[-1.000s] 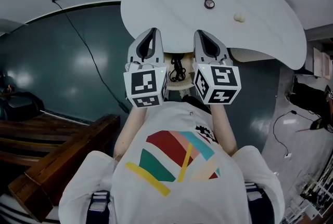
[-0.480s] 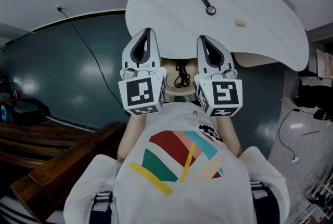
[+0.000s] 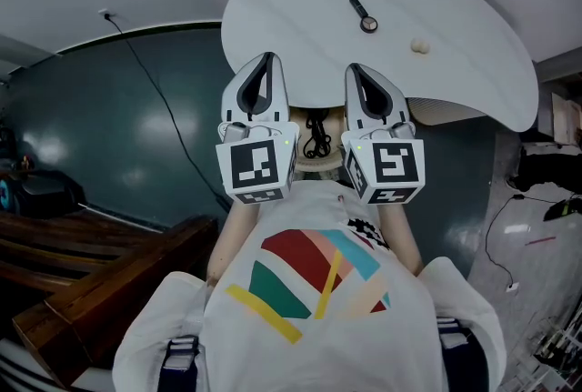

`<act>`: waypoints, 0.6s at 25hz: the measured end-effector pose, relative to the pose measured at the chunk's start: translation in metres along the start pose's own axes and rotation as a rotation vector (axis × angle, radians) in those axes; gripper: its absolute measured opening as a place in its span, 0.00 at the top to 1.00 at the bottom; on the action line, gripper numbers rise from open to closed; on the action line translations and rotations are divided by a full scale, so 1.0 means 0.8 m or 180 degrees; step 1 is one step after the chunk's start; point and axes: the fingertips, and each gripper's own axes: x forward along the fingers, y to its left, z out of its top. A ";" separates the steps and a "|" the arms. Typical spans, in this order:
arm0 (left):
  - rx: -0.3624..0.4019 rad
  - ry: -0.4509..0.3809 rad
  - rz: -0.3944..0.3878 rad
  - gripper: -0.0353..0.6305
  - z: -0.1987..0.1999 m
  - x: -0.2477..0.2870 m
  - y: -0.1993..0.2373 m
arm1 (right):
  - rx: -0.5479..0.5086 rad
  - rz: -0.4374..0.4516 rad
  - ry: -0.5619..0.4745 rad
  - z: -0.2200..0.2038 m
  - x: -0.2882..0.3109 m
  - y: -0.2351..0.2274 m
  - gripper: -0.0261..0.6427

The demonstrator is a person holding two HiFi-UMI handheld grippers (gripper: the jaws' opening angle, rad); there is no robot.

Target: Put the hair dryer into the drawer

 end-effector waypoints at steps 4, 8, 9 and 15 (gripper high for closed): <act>0.0030 0.0000 0.0004 0.92 0.001 -0.002 -0.005 | -0.0038 -0.0033 0.0020 -0.001 -0.001 -0.005 0.95; 0.0046 -0.0008 0.0018 0.92 0.003 -0.001 -0.005 | 0.0002 -0.0015 0.0007 -0.001 0.000 -0.007 0.95; 0.0045 -0.0007 0.0023 0.92 0.003 -0.001 -0.005 | 0.0005 -0.0009 0.0005 -0.001 0.000 -0.007 0.95; 0.0037 -0.0009 0.0032 0.92 0.003 -0.001 -0.005 | 0.0013 0.0000 -0.0003 -0.002 -0.001 -0.007 0.95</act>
